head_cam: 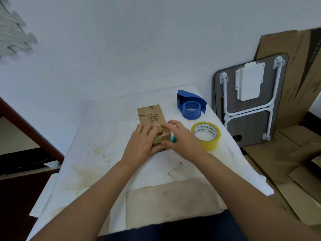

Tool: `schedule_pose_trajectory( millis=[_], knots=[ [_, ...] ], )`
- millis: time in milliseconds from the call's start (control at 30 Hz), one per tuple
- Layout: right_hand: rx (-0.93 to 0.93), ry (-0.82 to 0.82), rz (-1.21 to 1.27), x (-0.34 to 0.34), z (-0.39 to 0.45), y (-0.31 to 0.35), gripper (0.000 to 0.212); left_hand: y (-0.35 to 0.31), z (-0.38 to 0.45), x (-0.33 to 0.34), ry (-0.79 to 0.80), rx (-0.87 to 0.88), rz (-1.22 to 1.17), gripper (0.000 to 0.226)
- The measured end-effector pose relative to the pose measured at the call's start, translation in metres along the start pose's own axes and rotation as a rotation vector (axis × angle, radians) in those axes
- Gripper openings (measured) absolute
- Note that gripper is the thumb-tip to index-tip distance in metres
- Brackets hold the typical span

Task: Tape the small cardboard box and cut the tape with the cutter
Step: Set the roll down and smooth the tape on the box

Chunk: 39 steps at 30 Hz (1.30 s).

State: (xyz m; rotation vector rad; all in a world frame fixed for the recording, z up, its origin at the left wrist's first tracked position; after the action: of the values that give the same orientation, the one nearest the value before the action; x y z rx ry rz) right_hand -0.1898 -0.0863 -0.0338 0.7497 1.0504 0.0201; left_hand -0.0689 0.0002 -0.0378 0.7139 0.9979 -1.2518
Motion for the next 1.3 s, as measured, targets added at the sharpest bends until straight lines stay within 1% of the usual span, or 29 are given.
schedule_pose_trajectory(
  millis=[67, 133, 300, 400, 467, 533, 600, 633, 700, 733, 767, 800, 900, 1000, 1067, 1133, 1200, 1233, 1300],
  knots=[
    [-0.058, 0.05, -0.068, -0.001, 0.008, 0.004, 0.059, 0.001, -0.001, 0.0, -0.002, 0.004, 0.001, 0.048],
    [-0.094, 0.065, -0.13, -0.003, 0.013, 0.005, 0.058, 0.001, -0.001, 0.0, -0.005, 0.01, -0.009, 0.05],
    [-0.131, 0.147, -0.21, -0.004, 0.021, 0.003, 0.062, 0.002, -0.001, -0.002, 0.005, 0.043, -0.046, 0.055],
    [-0.16, 0.177, -0.231, -0.004, 0.018, -0.002, 0.067, 0.004, -0.003, -0.004, 0.027, 0.043, -0.07, 0.062],
    [-0.156, 0.18, -0.218, -0.004, 0.014, -0.006, 0.069, 0.003, -0.005, -0.006, 0.016, 0.046, -0.07, 0.061],
    [-0.153, 0.176, -0.219, -0.004, 0.012, -0.005, 0.069, 0.002, -0.004, -0.008, 0.006, 0.039, -0.065, 0.052],
    [-0.107, 0.148, -0.162, -0.009, 0.012, -0.003, 0.064, 0.003, 0.0, -0.007, 0.023, 0.024, -0.065, 0.044],
    [-0.053, 0.099, -0.105, -0.016, 0.012, -0.005, 0.058, 0.004, 0.003, -0.006, 0.033, 0.01, -0.062, 0.041],
    [0.086, -0.066, 0.015, -0.038, 0.01, -0.016, 0.042, 0.009, 0.01, -0.007, 0.03, -0.031, -0.048, 0.036],
    [0.148, -0.133, 0.036, -0.05, 0.008, -0.025, 0.034, 0.013, 0.013, -0.007, 0.021, -0.066, -0.037, 0.035],
    [0.203, -0.158, 0.021, -0.061, 0.005, -0.034, 0.028, 0.016, 0.016, -0.007, 0.017, -0.109, -0.02, 0.035],
    [0.256, -0.137, -0.013, -0.069, 0.002, -0.044, 0.025, 0.019, 0.02, -0.008, 0.019, -0.153, 0.001, 0.034],
    [0.37, 0.05, -0.104, -0.08, -0.009, -0.062, 0.021, 0.018, 0.029, -0.009, 0.006, -0.225, 0.059, 0.036],
    [0.355, 0.121, -0.131, -0.083, -0.021, -0.06, 0.021, -0.005, 0.035, -0.021, -0.142, -0.16, -0.019, 0.035],
    [0.35, 0.149, -0.172, -0.08, -0.026, -0.058, 0.023, -0.029, 0.036, -0.03, -0.178, -0.061, -0.121, 0.033],
    [0.345, 0.203, -0.235, -0.074, -0.031, -0.056, 0.024, -0.048, 0.038, -0.029, -0.093, -0.009, -0.216, 0.032],
    [0.348, 0.233, -0.258, -0.068, -0.035, -0.056, 0.026, -0.06, 0.039, -0.019, 0.097, -0.067, -0.38, 0.032],
    [0.355, 0.23, -0.256, -0.066, -0.037, -0.056, 0.026, -0.063, 0.04, -0.011, 0.22, -0.144, -0.494, 0.032],
    [0.357, 0.192, -0.246, -0.064, -0.041, -0.058, 0.023, -0.066, 0.038, 0.006, 0.47, -0.364, -0.75, 0.033]
  ],
)
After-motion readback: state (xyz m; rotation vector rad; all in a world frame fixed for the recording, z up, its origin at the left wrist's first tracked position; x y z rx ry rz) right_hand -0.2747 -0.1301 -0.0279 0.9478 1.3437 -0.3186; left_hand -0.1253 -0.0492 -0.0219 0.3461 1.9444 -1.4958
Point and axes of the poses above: each hand's wrist, its own z-axis towards the middle knuckle, its own x-axis out of the palm, y = z × x, the point moved 5 cm from there along z, towards the middle knuckle, and after that the axes turned 6 degrees about -x, right-handed, at the moved point
